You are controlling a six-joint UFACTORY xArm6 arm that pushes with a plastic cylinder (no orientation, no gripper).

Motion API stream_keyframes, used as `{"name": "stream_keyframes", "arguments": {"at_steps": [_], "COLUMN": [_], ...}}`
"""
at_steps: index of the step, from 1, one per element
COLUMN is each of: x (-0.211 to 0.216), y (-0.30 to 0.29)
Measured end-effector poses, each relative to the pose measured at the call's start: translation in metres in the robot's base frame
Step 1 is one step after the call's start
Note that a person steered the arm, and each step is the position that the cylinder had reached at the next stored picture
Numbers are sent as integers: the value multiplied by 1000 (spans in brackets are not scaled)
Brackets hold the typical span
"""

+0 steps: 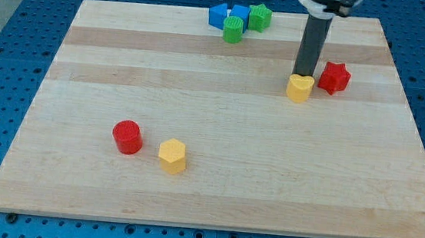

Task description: Push the yellow heart into the red star

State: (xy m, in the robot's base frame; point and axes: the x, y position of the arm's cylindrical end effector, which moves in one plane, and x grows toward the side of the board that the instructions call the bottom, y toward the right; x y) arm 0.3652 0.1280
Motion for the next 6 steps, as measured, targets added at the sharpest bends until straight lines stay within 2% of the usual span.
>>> {"name": "stream_keyframes", "arguments": {"at_steps": [2,4,6], "x": [4,43,36], "y": [-70,-20,27]}}
